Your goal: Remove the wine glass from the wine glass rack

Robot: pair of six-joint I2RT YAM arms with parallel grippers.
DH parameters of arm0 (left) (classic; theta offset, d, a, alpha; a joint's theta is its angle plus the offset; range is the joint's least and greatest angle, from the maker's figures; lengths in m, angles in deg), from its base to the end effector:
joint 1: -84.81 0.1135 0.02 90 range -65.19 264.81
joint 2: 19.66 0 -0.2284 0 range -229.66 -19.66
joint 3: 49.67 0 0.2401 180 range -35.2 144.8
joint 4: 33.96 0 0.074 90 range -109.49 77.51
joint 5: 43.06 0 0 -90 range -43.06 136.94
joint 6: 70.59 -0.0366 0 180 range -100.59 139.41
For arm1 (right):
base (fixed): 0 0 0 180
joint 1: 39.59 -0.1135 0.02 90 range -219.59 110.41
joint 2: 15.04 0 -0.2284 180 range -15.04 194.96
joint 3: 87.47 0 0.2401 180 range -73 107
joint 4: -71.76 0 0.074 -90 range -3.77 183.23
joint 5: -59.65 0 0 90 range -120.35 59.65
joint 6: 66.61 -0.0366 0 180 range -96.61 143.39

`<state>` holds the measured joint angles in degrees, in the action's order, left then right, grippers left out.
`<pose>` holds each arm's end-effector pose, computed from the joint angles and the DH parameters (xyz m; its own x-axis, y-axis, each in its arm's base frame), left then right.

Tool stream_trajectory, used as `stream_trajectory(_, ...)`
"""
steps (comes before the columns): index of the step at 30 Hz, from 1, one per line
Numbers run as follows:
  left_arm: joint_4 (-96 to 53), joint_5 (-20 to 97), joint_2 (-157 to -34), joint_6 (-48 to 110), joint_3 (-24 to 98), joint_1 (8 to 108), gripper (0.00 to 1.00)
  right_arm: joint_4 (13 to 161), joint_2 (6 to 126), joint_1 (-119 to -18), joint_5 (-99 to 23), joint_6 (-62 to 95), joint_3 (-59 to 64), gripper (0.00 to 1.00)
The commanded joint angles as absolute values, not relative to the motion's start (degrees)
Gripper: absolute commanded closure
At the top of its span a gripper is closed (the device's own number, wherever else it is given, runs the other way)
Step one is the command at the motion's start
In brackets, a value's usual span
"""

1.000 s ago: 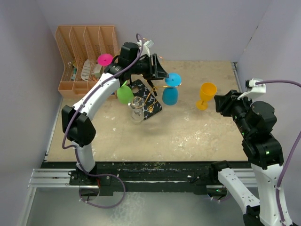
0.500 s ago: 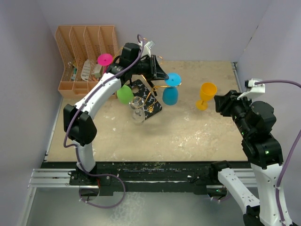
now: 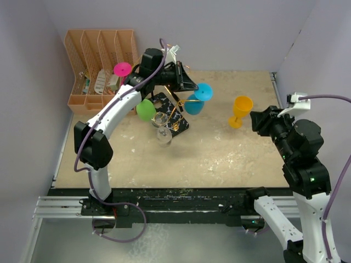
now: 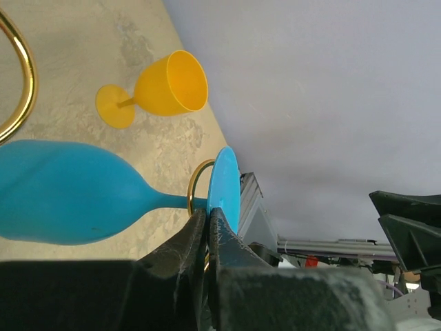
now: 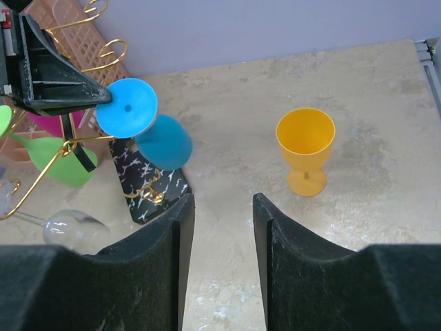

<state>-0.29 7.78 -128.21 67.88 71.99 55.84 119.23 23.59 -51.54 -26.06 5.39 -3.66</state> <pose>0.3583 -0.2248 0.3485 -0.8721 -0.1807 -0.4548 0.3620 0.3872 -0.8480 0.1192 0.0224 0.4220 -0.0784 0.2984 -0.9512 -0.1147 0.9451 0.3059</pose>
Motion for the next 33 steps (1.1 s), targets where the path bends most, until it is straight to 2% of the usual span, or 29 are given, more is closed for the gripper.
stream_trajectory(1, -6.96, 5.42, -127.20, 72.19, 72.84, 55.63, 0.94, 116.38, 22.46, -51.72, -27.01, 5.16, -3.30, 0.58)
stream_trajectory(8, -15.46, 1.09, -128.92, 79.76, 71.03, 55.63, 0.94, 116.57, 22.06, -51.72, -26.54, 5.15, -2.87, 0.58)
stream_trajectory(25, -20.35, -1.31, -130.10, 84.43, 68.62, 55.37, 0.95, 116.25, 21.72, -51.72, -26.57, 4.85, -2.60, 0.58)
stream_trajectory(33, -19.76, -0.27, -125.76, 82.98, 64.79, 55.44, 0.96, 116.21, 22.13, -51.72, -27.67, 4.47, -2.77, 0.58)
